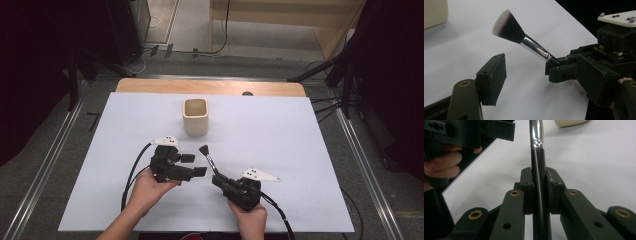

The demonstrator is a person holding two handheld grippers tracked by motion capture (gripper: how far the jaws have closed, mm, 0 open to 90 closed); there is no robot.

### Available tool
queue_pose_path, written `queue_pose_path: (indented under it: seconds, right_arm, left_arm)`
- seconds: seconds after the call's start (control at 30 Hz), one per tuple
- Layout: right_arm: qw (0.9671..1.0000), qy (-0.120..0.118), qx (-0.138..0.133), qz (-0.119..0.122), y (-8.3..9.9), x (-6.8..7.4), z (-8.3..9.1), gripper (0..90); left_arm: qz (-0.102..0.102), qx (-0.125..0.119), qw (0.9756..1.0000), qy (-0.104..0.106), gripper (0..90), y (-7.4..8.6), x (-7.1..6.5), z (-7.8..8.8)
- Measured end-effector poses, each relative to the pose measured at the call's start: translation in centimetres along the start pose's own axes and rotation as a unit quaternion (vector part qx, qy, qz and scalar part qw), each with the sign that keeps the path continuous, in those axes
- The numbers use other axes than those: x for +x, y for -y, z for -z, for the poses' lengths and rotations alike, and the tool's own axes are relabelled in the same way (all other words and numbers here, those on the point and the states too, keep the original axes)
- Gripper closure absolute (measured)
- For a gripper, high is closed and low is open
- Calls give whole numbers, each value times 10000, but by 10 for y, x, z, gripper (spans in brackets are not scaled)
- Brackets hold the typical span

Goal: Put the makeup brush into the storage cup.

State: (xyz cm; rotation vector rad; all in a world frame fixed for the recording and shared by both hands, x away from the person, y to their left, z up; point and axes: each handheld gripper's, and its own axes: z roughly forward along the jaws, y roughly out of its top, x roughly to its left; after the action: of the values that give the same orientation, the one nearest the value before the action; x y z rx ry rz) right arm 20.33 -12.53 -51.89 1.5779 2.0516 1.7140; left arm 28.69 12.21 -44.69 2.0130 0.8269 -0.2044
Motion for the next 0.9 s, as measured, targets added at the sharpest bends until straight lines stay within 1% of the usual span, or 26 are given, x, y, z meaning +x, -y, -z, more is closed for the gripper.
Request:
queue_pose_path:
  seconds: [0.07,0.13,0.2,0.33,0.47,0.5,0.53,0.57,0.7,0.77,0.9]
  right_arm:
    - [9998,-103,-57,-168,2,-2,-2,798]
    - [9996,-128,-79,-247,2,-3,-2,798]
    - [9992,-183,-146,-337,2,-4,-2,798]
    - [9985,-198,-292,-411,1,-2,-1,798]
    - [9980,-161,-361,-492,0,0,-1,798]
    - [9981,-144,-378,-459,0,0,-2,798]
    - [9982,-106,-376,-445,-1,2,-2,798]
    - [9984,-103,-386,-405,-1,2,-2,798]
    - [9986,-62,-434,-310,-2,6,-3,798]
    - [9984,-66,-459,-327,-3,7,-3,798]
    - [9981,-83,-519,-335,-4,8,-3,798]
  left_arm:
    - [4,1,10000,-2,271,0,0,-1]
    - [47,-27,10000,4,273,0,-1,-2]
    - [155,-86,9998,37,278,-1,-1,-3]
    - [285,-167,9994,44,291,-2,-1,-5]
    - [502,-291,9982,163,300,-2,-1,-8]
    - [518,-308,9981,113,300,-2,-2,-8]
    - [490,-339,9982,51,303,-1,-3,-9]
    - [494,-383,9980,55,313,-1,-4,-10]
    - [624,-529,9966,82,326,-2,-4,-10]
    - [698,-626,9955,101,338,-2,-4,-9]
    - [763,-642,9950,103,344,-2,-3,-10]
